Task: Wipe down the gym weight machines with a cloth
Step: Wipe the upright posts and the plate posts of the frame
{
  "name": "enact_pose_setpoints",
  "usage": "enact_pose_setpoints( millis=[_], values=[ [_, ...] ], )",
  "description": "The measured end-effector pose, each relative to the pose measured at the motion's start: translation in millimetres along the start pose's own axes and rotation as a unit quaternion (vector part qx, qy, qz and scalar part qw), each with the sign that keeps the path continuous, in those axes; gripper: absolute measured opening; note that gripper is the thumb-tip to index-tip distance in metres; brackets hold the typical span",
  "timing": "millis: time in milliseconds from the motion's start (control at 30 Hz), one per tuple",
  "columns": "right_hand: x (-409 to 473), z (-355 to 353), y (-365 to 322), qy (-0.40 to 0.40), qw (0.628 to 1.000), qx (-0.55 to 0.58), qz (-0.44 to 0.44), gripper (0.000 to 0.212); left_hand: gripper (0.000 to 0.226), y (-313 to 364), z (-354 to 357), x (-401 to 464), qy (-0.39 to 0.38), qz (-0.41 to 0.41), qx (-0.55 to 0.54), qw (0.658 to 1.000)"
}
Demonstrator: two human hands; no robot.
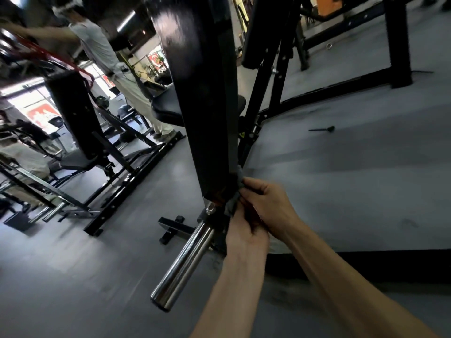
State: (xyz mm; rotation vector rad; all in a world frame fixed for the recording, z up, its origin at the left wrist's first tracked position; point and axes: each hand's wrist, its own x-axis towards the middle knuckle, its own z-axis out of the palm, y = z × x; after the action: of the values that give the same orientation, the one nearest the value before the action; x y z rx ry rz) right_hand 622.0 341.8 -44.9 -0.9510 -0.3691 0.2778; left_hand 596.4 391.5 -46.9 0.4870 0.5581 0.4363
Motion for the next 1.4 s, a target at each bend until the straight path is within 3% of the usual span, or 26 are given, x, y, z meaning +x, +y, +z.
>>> enact_pose_setpoints(
  millis=[67, 167, 300, 367, 500, 633, 767, 867, 900, 967, 1000, 1100, 1200, 1300, 1400],
  values=[
    [-3.9, 0.2, -20.0, -0.005, 1.000, 0.000, -0.014, 0.030, 0.020, 8.1, 16.1, -17.2, 0.000, 0.024, -0.017, 1.000],
    [-11.5, 2.5, -46.4, 0.013, 0.999, -0.016, -0.043, 0.029, 0.014, 19.7, 22.0, -46.8, -0.001, 0.113, 0.090, 0.990],
    [-18.7, 9.9, -68.3, 0.037, 0.997, -0.020, -0.068, 0.030, 0.017, 35.7, 39.8, -86.6, 0.012, 0.192, 0.255, 0.948],
    [-20.4, 13.0, -76.8, 0.045, 0.996, -0.019, -0.077, 0.029, 0.018, 44.7, 47.3, -102.8, 0.001, 0.240, 0.358, 0.902],
    [-26.4, 23.9, -96.0, 0.051, 0.993, -0.010, -0.107, 0.026, 0.021, 73.4, 63.2, -127.0, -0.027, 0.351, 0.525, 0.775],
    [-24.6, 37.1, -112.8, 0.070, 0.982, -0.031, -0.173, 0.028, 0.022, 90.2, 81.8, -138.9, -0.078, 0.433, 0.581, 0.685],
    [-32.2, 48.3, -101.7, 0.028, 0.967, -0.085, -0.240, 0.051, 0.031, 106.1, 85.0, -125.3, -0.080, 0.501, 0.633, 0.585],
    [-39.8, 57.2, -85.5, 0.040, 0.951, -0.135, -0.275, 0.067, 0.010, 120.1, 76.3, -122.5, -0.136, 0.510, 0.647, 0.550],
    [-35.4, 59.8, -80.8, 0.066, 0.946, -0.152, -0.278, 0.069, 0.008, 126.9, 74.7, -121.0, -0.148, 0.527, 0.656, 0.519],
    [-24.3, 65.5, -76.7, 0.112, 0.937, -0.170, -0.285, 0.067, 0.031, 140.6, 74.4, -116.8, -0.166, 0.577, 0.666, 0.443],
    [-21.5, 69.8, -77.4, 0.131, 0.932, -0.173, -0.291, 0.067, 0.045, 148.3, 76.6, -115.4, -0.174, 0.607, 0.672, 0.386],
    [-19.5, 84.0, -88.7, 0.180, 0.900, -0.204, -0.340, 0.071, 0.091, 165.7, 90.2, -119.1, -0.180, 0.685, 0.688, 0.155],
    [-13.0, 98.9, -114.5, 0.234, 0.863, -0.242, -0.376, 0.070, 0.088, 180.7, 113.0, -127.7, -0.169, 0.706, 0.687, -0.012],
    [-12.6, 100.1, -123.5, 0.223, 0.843, -0.259, -0.415, 0.068, 0.080, 195.1, 134.0, -125.1, -0.154, 0.706, 0.681, -0.117],
    [-20.1, 87.9, -97.6, 0.146, 0.898, -0.166, -0.381, 0.066, 0.087, 206.3, 144.9, -124.7, -0.164, 0.691, 0.678, -0.187]
  ],
)
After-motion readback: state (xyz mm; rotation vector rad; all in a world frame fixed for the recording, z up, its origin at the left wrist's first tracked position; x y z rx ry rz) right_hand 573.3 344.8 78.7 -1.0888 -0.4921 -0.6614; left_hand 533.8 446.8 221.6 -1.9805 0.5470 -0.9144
